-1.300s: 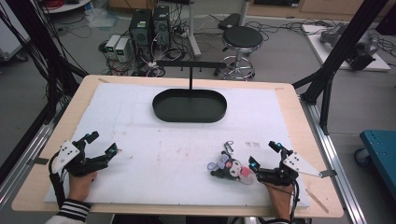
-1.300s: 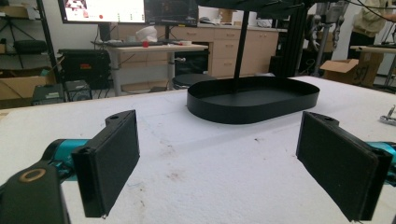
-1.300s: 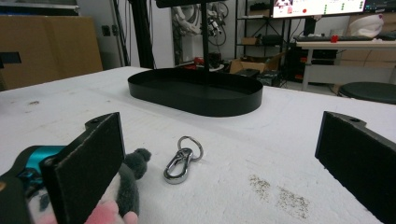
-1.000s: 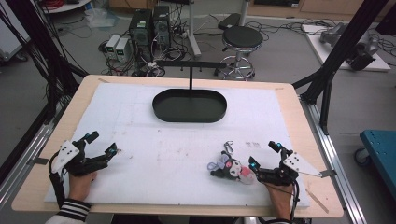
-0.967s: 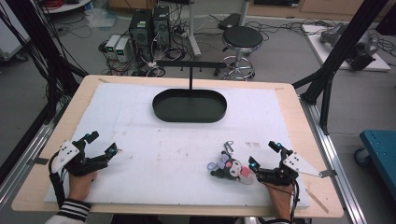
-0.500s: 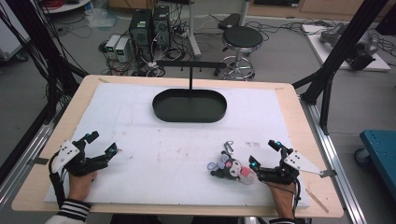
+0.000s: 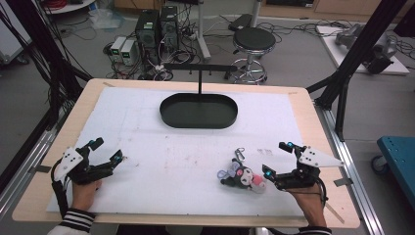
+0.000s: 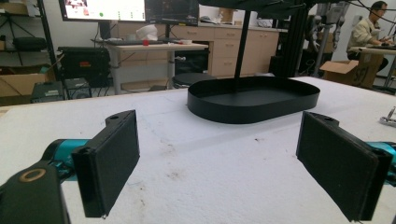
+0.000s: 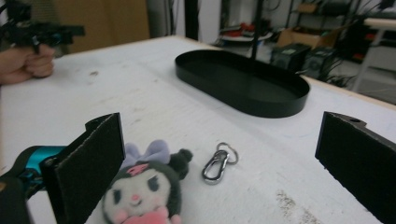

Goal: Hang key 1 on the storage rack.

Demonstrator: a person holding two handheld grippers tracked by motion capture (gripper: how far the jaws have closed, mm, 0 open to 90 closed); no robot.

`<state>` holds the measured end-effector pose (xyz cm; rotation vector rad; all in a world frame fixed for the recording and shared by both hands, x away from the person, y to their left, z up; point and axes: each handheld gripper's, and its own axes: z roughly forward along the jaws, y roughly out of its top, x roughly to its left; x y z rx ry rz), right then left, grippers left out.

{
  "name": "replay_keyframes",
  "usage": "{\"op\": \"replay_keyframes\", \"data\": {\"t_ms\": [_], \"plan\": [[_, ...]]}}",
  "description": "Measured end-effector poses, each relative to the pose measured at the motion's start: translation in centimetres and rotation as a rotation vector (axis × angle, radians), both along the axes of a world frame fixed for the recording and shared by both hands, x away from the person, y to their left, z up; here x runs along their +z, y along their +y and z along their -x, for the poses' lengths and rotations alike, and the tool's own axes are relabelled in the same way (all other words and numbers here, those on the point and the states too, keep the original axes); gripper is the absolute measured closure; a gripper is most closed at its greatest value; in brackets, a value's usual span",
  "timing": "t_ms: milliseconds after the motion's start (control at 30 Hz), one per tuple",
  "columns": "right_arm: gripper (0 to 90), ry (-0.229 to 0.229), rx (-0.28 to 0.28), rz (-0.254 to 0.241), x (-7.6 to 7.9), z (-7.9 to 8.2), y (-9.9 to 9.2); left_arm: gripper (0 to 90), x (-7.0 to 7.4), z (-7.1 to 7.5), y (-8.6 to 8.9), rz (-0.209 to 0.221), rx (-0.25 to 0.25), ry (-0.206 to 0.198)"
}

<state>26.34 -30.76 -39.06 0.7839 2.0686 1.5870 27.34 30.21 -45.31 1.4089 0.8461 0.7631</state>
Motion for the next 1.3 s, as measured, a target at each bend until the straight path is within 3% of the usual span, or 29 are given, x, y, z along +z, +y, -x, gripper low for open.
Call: {"op": "replay_keyframes", "data": {"t_ms": [267,533,967,1267,1300], "plan": [[0.7,0.086,0.112,0.162,2.0,-0.3,1.0,13.7,0.0,0.0,0.0,-0.001,0.0,-0.001],[0.7,0.16,0.198,0.338,2.3,-0.7,2.4,13.7,0.0,0.0,0.0,-0.001,-0.001,-0.001],[0.7,0.219,0.28,0.508,2.3,-1.1,4.0,13.7,0.0,0.0,0.0,-0.001,-0.001,0.0],[1.4,0.267,0.303,0.566,1.7,-1.3,4.4,13.7,0.0,0.0,0.0,-0.001,-0.001,-0.001],[1.4,0.289,0.308,0.571,1.5,-1.4,4.4,13.7,0.0,0.0,0.0,-0.001,-0.001,0.0]]}}
